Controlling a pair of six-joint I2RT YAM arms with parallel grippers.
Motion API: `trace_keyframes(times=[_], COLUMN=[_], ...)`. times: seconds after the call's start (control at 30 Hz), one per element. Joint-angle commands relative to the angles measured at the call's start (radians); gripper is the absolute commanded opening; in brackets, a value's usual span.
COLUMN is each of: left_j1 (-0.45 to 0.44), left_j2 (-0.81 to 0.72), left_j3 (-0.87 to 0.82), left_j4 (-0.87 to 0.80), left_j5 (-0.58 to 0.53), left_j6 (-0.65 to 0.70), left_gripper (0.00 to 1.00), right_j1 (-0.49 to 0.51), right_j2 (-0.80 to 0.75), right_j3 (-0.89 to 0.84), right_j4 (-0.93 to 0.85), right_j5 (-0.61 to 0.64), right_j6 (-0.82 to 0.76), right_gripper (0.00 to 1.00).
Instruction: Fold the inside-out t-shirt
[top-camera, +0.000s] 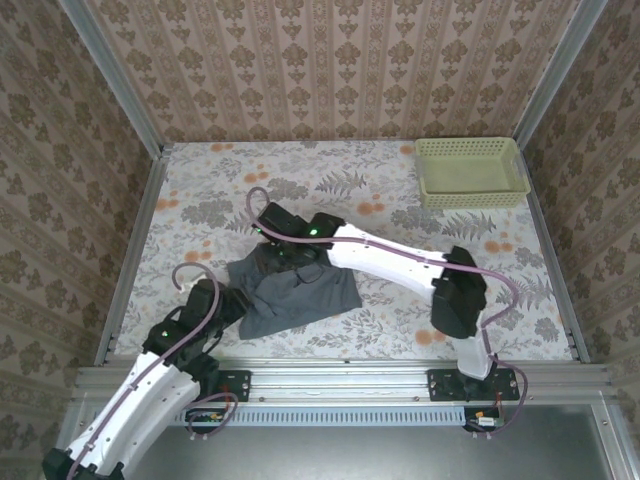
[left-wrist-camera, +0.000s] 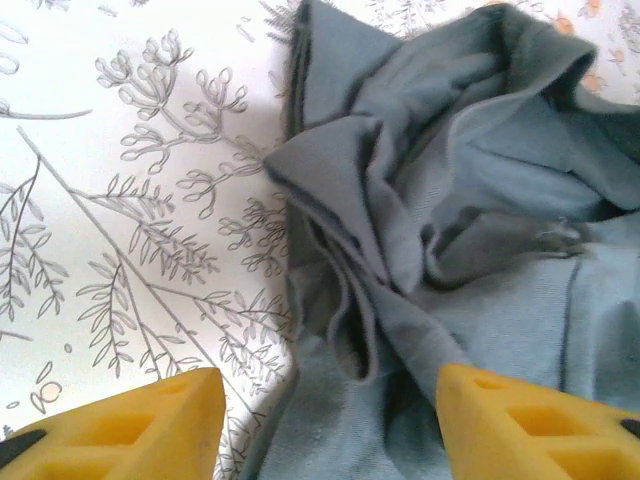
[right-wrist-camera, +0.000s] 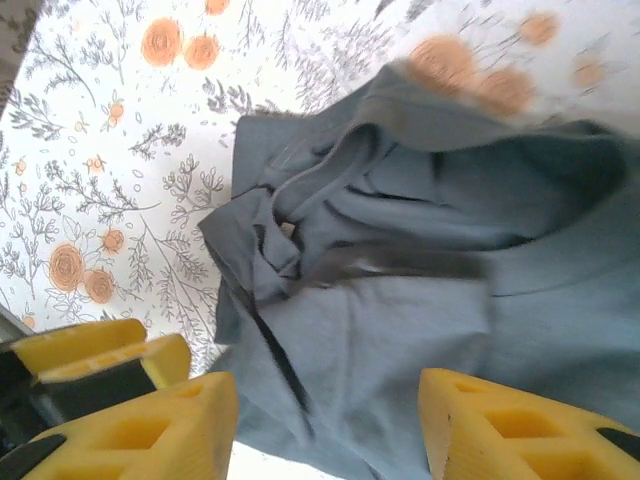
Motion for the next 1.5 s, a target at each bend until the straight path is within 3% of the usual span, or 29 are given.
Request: trace_keyframes(times=[0.0,0.23,0.4,0.53,0.67,0.9,1.07,1.47], left_j1=[-0.007,-0.142,-0.152,-0.156,-0.162,-0.175,-0.2,-0.314], left_j2=[0.143,0.62,0.857,0.946,0.97,0.89,0.755,0.199], left_j3=[0.077,0.394,0.526,0.551,0.535,0.434,0.31,0.051], left_j4=[0.09,0.087,0.076,0.089,0.103,0.087,0.088,-0.131], left_j5=[0.072,-0.038,-0.064,-0.033,-0.018,-0.019,-0.027,-0.133], left_j6=[0.097,0.245,0.317,0.321,0.304,0.256,0.192,-0.151], left_gripper=[0.63,0.73,0.76,0.73,0.56,0.19,0.02,0.0], right_j1=[-0.07,-0.191,-0.231,-0.24,-0.255,-0.303,-0.308,-0.32], right_j2=[-0.098,-0.211,-0.297,-0.313,-0.303,-0.242,-0.177,-0.03], right_j3=[-0.118,-0.384,-0.518,-0.558,-0.585,-0.585,-0.543,-0.439], right_j4=[-0.027,0.052,0.101,0.111,0.127,0.169,0.186,0.2], right_j5=[0.113,0.132,0.138,0.141,0.141,0.114,0.073,0.078], right_j6=[-0.046,-0.012,-0.003,-0.005,-0.003,-0.018,-0.047,-0.077], right_gripper=[0.53,0.53,0.53,0.53,0.54,0.54,0.54,0.54])
